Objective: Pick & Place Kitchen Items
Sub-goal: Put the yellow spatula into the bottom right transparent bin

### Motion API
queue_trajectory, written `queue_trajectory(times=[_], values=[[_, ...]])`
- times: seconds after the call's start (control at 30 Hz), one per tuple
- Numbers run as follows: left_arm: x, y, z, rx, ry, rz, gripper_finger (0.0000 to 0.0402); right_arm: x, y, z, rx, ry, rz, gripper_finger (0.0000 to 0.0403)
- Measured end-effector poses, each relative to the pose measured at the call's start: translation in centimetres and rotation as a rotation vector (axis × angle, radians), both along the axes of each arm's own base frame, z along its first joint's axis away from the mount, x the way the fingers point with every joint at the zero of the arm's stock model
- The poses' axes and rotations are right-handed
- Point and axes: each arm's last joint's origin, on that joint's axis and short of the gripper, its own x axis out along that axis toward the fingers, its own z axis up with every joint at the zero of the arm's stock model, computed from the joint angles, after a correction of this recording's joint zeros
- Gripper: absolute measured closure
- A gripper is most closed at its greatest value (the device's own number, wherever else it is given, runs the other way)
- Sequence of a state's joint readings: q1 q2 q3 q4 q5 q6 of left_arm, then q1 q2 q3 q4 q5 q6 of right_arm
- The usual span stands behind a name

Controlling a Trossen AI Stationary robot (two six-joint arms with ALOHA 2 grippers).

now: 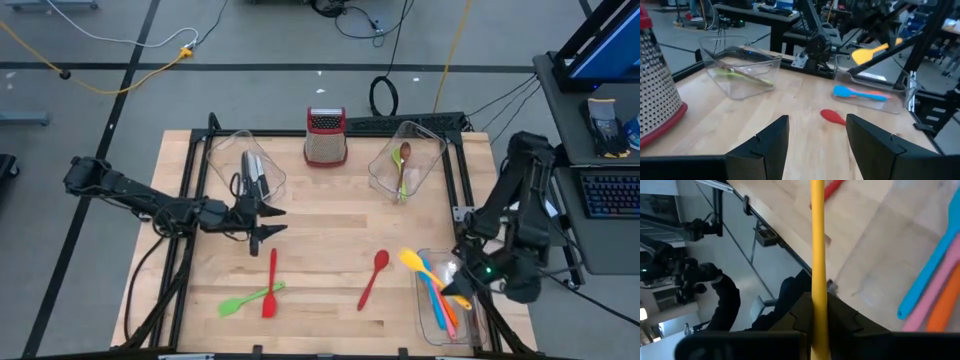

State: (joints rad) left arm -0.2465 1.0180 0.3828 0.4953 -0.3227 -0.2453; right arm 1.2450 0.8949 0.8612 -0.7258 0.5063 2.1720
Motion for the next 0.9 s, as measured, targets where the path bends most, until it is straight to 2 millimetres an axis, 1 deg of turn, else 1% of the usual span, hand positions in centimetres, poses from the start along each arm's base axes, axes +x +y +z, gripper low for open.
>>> queue_trajectory(times=[0.2, 0.27, 0.4, 0.57, 0.63, 0.7, 0.9], values=[[0.0, -0.4, 0.4, -0.009, -0.038, -0.017, 0.0199, -1.6, 1.9, -1.1, 0.007, 0.055, 0.032, 0.0382], [0.0, -0.4, 0.4, -0.016, -0.042, -0.017, 0.0199, -1.9, 2.6, -1.1, -0.008, 0.059, 0.053, 0.0382], [0.0, -0.4, 0.5, -0.043, -0.050, -0.013, 0.0199, -2.3, 4.0, -0.1, -0.025, 0.062, 0.085, 0.0382], [0.0, -0.4, 0.5, -0.060, -0.058, -0.012, 0.0199, -2.8, 5.4, 1.4, -0.099, 0.082, 0.107, 0.0382], [0.0, -0.4, 0.5, -0.067, -0.059, -0.011, 0.0199, -2.9, 5.8, 1.9, -0.129, 0.090, 0.115, 0.0382], [0.0, -0.4, 0.5, -0.074, -0.059, -0.011, 0.0199, -3.1, 6.0, 1.9, -0.165, 0.117, 0.126, 0.0382], [-0.1, -0.8, 0.5, -0.092, -0.059, -0.026, 0.0199, -2.8, 6.3, 0.8, -0.230, 0.162, 0.120, 0.0382]])
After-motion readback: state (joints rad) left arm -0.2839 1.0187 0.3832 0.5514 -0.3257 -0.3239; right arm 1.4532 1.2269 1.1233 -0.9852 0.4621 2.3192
